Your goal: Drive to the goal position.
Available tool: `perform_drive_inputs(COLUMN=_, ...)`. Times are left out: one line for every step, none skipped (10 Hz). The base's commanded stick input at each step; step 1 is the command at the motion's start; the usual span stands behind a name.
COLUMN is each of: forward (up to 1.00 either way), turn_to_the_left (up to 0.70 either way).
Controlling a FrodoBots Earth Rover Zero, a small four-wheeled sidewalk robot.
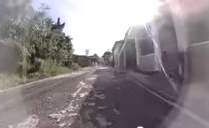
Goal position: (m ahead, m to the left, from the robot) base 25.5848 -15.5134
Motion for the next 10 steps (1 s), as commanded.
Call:
perform_drive_inputs(forward=1.0, turn_to_the_left=0.0)
perform_drive_inputs(forward=1.0, turn_to_the_left=0.0)
perform_drive_inputs(forward=1.0, turn_to_the_left=0.0)
perform_drive_inputs(forward=1.0, turn_to_the_left=0.0)
perform_drive_inputs(forward=1.0, turn_to_the_left=0.0)
perform_drive_inputs(forward=1.0, turn_to_the_left=0.0)
perform_drive_inputs(forward=1.0, turn_to_the_left=0.0)
perform_drive_inputs(forward=1.0, turn_to_the_left=0.0)
perform_drive_inputs(forward=1.0, turn_to_the_left=0.0)
perform_drive_inputs(forward=1.0, turn_to_the_left=0.0)
